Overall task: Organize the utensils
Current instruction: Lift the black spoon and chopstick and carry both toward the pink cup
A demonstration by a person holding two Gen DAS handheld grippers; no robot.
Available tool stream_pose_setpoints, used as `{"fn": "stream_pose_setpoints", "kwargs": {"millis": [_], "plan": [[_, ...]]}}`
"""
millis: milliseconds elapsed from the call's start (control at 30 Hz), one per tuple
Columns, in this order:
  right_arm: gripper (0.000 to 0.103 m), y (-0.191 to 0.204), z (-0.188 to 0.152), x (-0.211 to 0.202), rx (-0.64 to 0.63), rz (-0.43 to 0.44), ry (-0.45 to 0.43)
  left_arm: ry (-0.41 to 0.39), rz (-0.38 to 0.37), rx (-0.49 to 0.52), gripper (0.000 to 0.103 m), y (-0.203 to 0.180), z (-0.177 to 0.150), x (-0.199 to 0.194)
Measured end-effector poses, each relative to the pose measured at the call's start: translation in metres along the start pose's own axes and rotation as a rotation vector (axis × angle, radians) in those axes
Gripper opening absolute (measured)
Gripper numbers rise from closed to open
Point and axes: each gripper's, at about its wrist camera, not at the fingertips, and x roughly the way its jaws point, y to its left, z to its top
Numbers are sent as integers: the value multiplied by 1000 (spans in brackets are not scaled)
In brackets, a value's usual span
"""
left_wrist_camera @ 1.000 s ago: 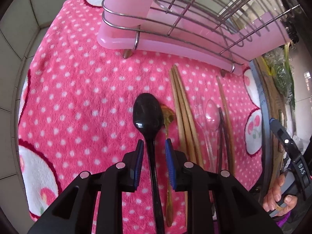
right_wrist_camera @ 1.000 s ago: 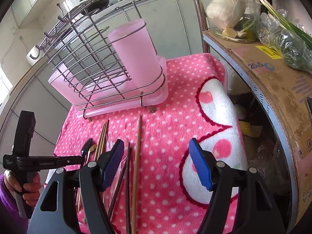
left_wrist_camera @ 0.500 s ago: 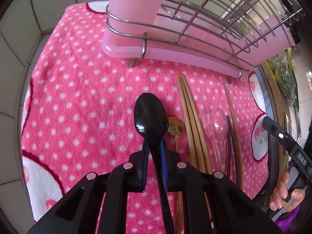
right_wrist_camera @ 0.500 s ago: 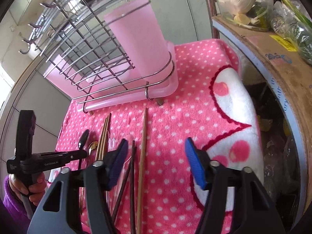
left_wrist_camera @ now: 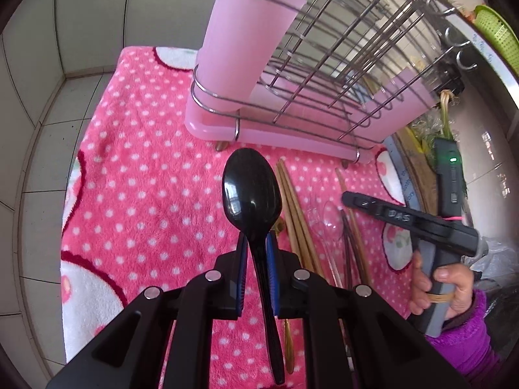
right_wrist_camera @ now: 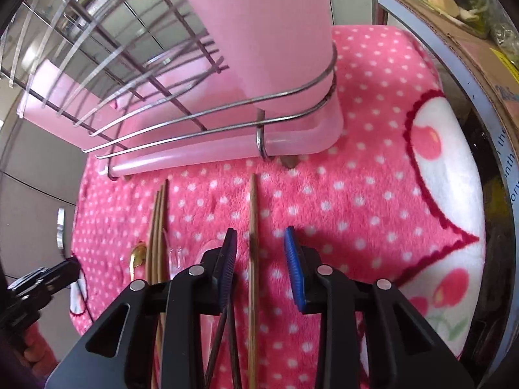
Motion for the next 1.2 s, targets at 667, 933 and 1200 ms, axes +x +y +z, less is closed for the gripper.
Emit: {"fn": "stream_pose_setpoints", "kwargs": {"millis": [667, 933, 1200], "plan": [[6, -14, -48, -124, -17, 127, -373, -324, -49, 48, 9, -18, -2, -97], [6, -14, -46, -177, -22, 175, -522, -437, -38, 67, 8, -30, 3, -127], [6, -3, -18, -252, -84, 181, -690, -546, -14, 82, 8, -39, 25, -167]]}}
